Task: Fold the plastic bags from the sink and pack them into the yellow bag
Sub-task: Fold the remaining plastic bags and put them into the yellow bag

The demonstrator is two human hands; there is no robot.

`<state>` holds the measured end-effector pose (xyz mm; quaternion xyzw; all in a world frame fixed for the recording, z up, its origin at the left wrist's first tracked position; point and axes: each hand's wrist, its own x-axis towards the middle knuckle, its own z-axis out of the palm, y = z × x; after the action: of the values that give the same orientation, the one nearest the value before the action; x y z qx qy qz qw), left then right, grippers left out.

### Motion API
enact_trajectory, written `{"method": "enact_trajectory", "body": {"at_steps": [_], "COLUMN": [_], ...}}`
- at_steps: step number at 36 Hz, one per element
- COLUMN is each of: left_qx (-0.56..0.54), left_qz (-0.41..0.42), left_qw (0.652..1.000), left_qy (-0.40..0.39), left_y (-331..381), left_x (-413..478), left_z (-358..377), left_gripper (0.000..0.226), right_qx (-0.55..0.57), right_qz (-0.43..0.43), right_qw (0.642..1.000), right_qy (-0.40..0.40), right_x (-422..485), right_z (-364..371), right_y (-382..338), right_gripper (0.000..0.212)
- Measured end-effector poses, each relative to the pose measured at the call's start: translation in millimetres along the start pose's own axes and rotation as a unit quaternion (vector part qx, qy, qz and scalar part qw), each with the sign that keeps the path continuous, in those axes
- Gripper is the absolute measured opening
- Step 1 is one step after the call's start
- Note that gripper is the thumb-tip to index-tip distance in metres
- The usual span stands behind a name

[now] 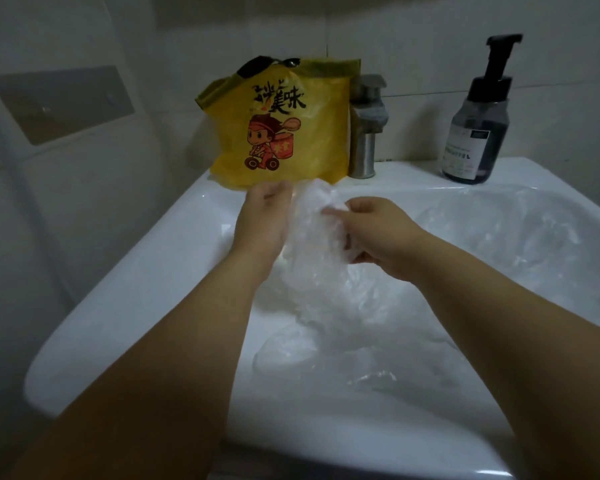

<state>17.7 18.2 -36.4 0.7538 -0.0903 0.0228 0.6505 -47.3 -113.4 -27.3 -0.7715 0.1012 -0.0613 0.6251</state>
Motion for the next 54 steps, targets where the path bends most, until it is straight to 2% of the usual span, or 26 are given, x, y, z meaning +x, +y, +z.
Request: {"method": "enact_trajectory", "body": {"at_steps": [2,3,5,7,9,11,13,17,19,24,27,30,34,37,40,42,43,45,46,47,48,49,51,54], "left_qx": [0.013,-0.008,-0.021,0.051,0.117,0.122,0.073,-0.048,-0.094,-0.201,-0.203,-0.219,-0.192,-0.180,-0.173,-0.161,-0.121,0.037,0.106,0.132,0.121,0.107,0.095,0.100], "left_qz": [0.071,0.084,0.087,0.080,0.079,0.076,0.053,0.003,-0.012,-0.060,-0.072,-0.094,-0.065,-0.055,-0.050,-0.046,-0.035,0.017,0.062,0.114,0.161,0.203,0.250,0.189], "left_qw": [0.997,0.996,0.995,0.989,0.979,0.980,0.991,0.995,0.991,0.977,0.976,0.967,0.976,0.978,0.979,0.984,0.992,0.996,0.980,0.961,0.948,0.941,0.950,0.976], "left_qy": [0.036,0.023,-0.041,-0.117,-0.149,-0.134,-0.103,-0.091,-0.091,-0.036,-0.030,-0.093,-0.084,-0.089,-0.091,-0.063,-0.030,0.080,0.154,0.216,0.248,0.249,0.159,-0.049], "left_y": [5.8,8.2,11.6,9.7,3.1,1.1,2.0,5.6,5.3,7.5,6.3,9.8,14.6,16.2,17.1,16.0,13.5,4.1,1.6,2.5,6.1,8.3,11.1,8.9], "left_x": [-7.5,-9.5,-11.6,-14.7,-17.0,-16.7,-12.0,-4.1,-2.5,4.7,5.6,1.1,-3.5,-7.2,-8.3,-7.0,-4.6,1.1,1.1,-0.8,-4.7,-7.5,-10.6,-16.3], "left_z": [-1.8,-2.4,-3.1,0.3,3.5,4.2,1.6,-2.9,-5.1,-12.0,-11.2,-11.6,-11.5,-8.7,-6.9,-5.5,-6.2,-8.3,-10.5,-12.6,-14.4,-14.8,-12.2,-4.1], "left_gripper": [0.018,0.020,0.039,0.055,0.047,0.025,0.012,0.021,0.023,0.024,0.026,0.033,0.016,0.017,0.022,0.014,0.008,0.034,0.042,0.040,0.030,0.019,0.007,0.012], "right_qx": [-0.016,-0.043,-0.076,-0.045,0.030,0.091,0.083,-0.019,-0.005,0.038,0.044,0.040,-0.069,-0.142,-0.155,-0.144,-0.126,-0.086,-0.073,-0.065,-0.059,-0.054,-0.037,0.020], "right_qz": [-0.011,-0.015,-0.009,0.015,0.028,0.027,0.020,0.030,0.043,0.076,0.071,0.045,-0.026,-0.056,-0.075,-0.073,-0.065,-0.049,-0.042,-0.037,-0.033,-0.029,-0.025,-0.021], "right_qw": [0.997,0.994,0.989,0.994,0.999,0.996,0.996,0.998,0.997,0.988,0.989,0.992,0.995,0.988,0.985,0.986,0.989,0.994,0.995,0.995,0.995,0.994,0.995,0.997], "right_qy": [0.072,0.102,0.130,0.096,0.034,0.004,0.013,0.048,0.068,0.133,0.119,0.110,0.072,0.027,0.030,0.031,0.032,0.046,0.057,0.069,0.080,0.088,0.093,0.074], "right_x": [2.9,4.5,5.3,3.0,1.9,1.7,2.9,5.7,8.2,15.3,15.0,13.0,8.7,4.4,0.6,0.5,1.2,3.4,4.5,5.5,6.2,6.6,7.2,6.5], "right_z": [-3.8,-6.2,-9.4,-9.5,-8.9,-8.9,-8.9,-7.1,-9.7,-17.9,-15.3,-13.4,-15.6,-11.3,-5.4,-4.3,-4.8,-5.9,-6.6,-7.6,-8.2,-8.8,-9.4,-9.2], "right_y": [-0.7,1.3,3.7,3.6,1.3,-2.8,-3.5,3.1,5.4,6.7,5.2,2.5,2.0,2.3,0.4,-2.5,-3.5,-4.2,-4.0,-3.3,-3.0,-2.4,-2.4,-2.8], "right_gripper": [0.029,0.030,0.034,0.031,0.019,0.014,0.012,0.014,0.012,0.026,0.028,0.044,0.058,0.044,0.030,0.018,0.013,0.014,0.014,0.014,0.013,0.011,0.009,0.014]}}
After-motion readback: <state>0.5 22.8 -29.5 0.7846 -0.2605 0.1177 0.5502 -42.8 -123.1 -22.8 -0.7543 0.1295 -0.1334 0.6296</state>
